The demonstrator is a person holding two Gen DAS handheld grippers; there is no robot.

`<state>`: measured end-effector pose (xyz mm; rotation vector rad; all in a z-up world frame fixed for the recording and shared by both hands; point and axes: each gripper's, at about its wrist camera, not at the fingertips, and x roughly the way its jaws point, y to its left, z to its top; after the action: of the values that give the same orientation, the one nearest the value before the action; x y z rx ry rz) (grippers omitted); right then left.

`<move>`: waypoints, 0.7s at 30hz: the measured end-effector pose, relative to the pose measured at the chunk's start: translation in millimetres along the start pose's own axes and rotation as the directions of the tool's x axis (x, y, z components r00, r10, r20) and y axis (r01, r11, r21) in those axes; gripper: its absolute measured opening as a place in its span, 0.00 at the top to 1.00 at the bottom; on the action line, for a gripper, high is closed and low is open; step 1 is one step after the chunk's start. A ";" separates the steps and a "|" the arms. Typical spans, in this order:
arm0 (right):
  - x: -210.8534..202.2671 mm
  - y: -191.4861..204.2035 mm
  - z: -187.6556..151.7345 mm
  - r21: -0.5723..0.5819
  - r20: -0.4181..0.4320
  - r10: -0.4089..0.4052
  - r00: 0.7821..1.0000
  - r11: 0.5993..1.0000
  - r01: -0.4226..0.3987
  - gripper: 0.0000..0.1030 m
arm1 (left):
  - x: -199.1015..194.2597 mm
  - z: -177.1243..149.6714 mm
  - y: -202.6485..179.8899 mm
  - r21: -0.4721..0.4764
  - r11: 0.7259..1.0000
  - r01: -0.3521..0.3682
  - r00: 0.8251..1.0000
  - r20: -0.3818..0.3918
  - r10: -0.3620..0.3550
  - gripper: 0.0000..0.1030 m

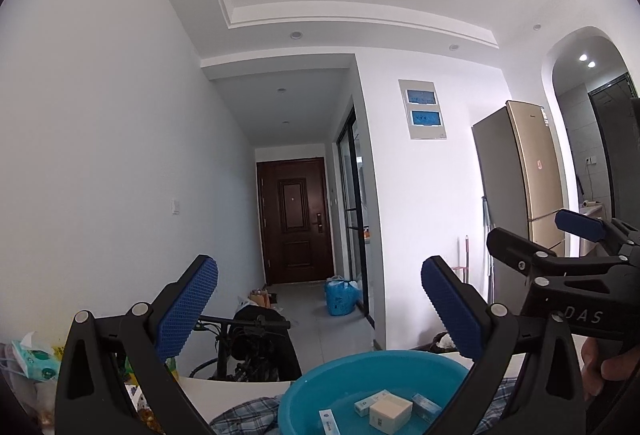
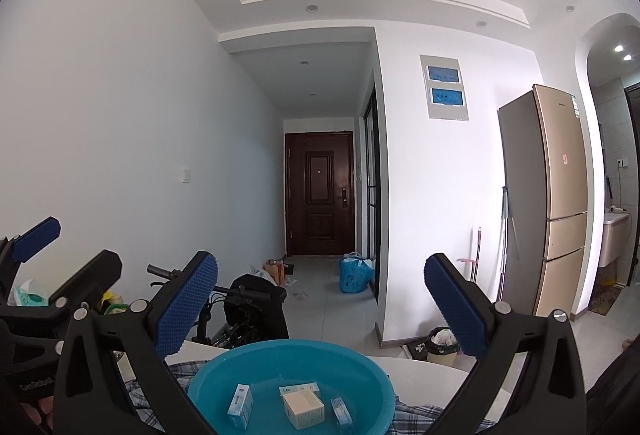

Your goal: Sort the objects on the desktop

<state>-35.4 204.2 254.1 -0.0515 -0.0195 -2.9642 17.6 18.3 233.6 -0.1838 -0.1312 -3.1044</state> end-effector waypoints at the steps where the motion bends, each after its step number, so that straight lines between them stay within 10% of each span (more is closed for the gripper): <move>1: -3.6 0.1 -1.0 0.001 0.003 0.001 1.000 1.000 -0.001 0.00 | -3.2 0.3 0.2 -0.007 1.000 0.005 1.000 -0.005 -0.006 0.00; 11: -32.6 -1.0 -2.5 -0.016 0.014 -0.011 1.000 1.000 0.011 0.00 | -26.2 5.9 4.3 -0.017 1.000 -0.009 1.000 -0.014 0.009 0.00; 17: -57.8 6.1 -6.1 -0.053 0.069 -0.242 0.968 0.968 0.246 0.00 | -43.8 2.0 13.7 -0.022 0.999 -0.041 0.999 -0.031 0.041 0.00; 21: -69.4 3.4 -5.8 -0.050 0.054 -0.201 0.978 0.978 0.204 0.00 | -47.2 1.8 18.3 0.004 0.995 -0.096 0.994 -0.045 0.096 0.00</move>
<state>33.3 212.9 245.8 -0.1366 0.0542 -3.1668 65.4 1.4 231.2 -0.1158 -0.1203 -3.0097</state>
